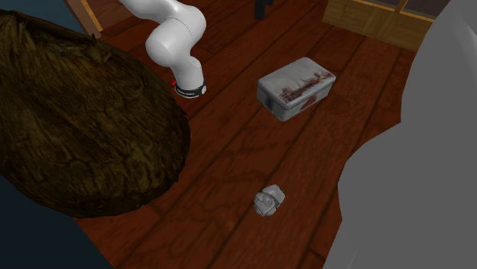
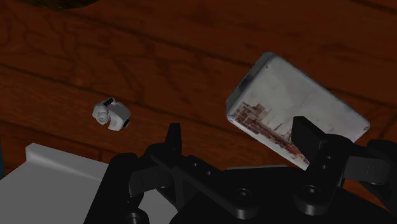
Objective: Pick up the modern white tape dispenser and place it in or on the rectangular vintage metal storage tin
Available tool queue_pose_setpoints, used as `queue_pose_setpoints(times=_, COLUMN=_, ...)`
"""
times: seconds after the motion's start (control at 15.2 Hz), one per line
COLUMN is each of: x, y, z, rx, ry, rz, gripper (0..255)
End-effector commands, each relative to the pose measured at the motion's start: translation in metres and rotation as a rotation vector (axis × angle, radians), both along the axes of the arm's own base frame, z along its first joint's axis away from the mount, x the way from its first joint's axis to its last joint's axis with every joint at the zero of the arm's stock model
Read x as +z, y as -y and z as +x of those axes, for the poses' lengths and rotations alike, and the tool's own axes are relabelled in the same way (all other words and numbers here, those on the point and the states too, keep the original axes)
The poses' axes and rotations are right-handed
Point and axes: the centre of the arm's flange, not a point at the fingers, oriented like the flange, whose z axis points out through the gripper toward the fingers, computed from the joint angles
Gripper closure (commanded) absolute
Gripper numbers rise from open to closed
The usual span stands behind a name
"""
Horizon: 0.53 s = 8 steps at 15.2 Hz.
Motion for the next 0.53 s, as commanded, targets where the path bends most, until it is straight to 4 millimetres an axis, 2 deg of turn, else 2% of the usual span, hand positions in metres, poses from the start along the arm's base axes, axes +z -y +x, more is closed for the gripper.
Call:
queue_pose_setpoints(times=0.0, x=0.0, y=0.0, z=0.0, rx=0.0, ry=0.0, rz=0.0, gripper=0)
queue_pose_setpoints(times=0.46, x=-0.059, y=0.071, z=0.017, rx=0.104, ry=-0.017, rz=0.011, gripper=0)
